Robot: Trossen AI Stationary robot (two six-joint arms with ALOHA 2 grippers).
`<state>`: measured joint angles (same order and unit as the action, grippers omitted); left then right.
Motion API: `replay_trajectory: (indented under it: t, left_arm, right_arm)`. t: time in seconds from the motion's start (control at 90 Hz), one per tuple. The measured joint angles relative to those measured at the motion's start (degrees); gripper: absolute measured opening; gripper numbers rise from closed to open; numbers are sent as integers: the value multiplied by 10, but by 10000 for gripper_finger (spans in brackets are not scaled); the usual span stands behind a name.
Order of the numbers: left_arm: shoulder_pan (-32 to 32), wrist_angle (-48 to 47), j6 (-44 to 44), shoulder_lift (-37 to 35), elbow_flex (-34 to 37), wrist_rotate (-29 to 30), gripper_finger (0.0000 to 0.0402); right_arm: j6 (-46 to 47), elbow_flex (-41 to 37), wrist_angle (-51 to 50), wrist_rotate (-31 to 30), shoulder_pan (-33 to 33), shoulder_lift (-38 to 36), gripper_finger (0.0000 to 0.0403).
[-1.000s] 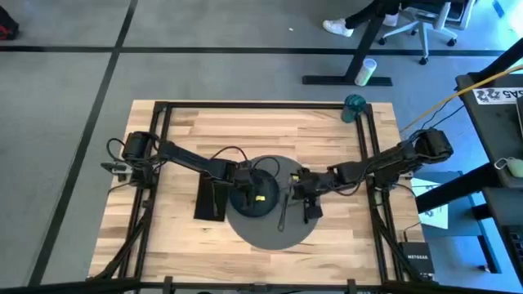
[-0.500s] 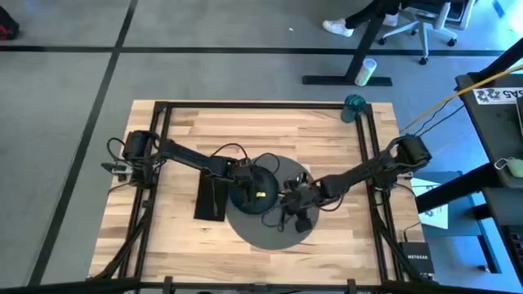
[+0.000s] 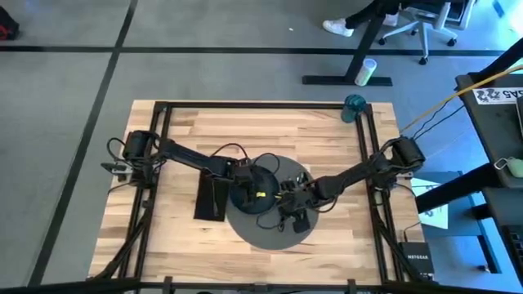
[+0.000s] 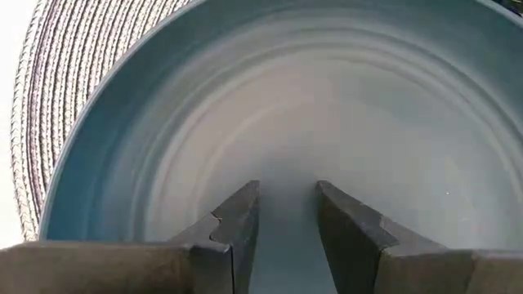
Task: Set table place
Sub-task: Adjust the black knife on the gray table mat
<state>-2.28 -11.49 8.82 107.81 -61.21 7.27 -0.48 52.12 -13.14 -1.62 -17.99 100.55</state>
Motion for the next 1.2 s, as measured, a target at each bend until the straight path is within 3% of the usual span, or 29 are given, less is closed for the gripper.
replay_trajectory:
  t: [0.478,0.778,1.2]
  left_arm:
    - [-1,0,0,0,0,0,107]
    - [-1,0,0,0,0,0,107]
    - [-1,0,2,0,0,-1,107]
  right_arm:
    - [2,0,-55,13,0,-1,0]
    - [3,-1,20,33,0,-7,0]
    - [8,0,40,43,0,18,0]
